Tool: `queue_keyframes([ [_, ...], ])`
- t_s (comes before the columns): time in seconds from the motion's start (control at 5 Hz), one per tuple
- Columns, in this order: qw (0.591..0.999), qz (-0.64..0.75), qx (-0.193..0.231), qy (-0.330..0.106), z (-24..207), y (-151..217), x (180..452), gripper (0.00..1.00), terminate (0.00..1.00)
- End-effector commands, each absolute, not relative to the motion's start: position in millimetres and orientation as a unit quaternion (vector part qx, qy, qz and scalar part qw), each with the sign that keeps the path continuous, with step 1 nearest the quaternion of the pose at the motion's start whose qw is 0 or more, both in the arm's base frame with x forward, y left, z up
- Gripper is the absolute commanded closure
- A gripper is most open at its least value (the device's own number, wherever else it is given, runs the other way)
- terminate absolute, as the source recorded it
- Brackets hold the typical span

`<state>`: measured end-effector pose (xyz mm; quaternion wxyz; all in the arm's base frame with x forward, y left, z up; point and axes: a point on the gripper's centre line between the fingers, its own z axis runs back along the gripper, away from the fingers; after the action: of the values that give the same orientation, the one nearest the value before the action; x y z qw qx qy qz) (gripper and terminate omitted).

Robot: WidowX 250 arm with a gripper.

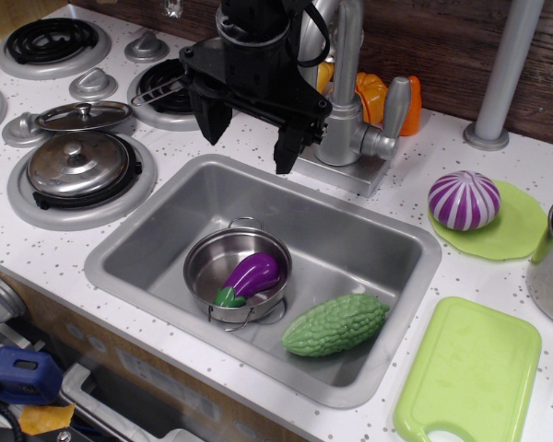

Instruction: Turn faucet front to left

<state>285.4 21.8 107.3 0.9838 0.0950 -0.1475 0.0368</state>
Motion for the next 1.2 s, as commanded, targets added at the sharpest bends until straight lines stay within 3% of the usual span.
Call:
queue_keyframes([
  [0.0, 0.968, 0.038, 0.127, -0.212, 128.7, 23.0, 301.2, 0.00, 0.00],
  [1.0, 0.939, 0.033, 0.182, -0.289, 141.6, 42.9, 347.4, 0.00, 0.00],
])
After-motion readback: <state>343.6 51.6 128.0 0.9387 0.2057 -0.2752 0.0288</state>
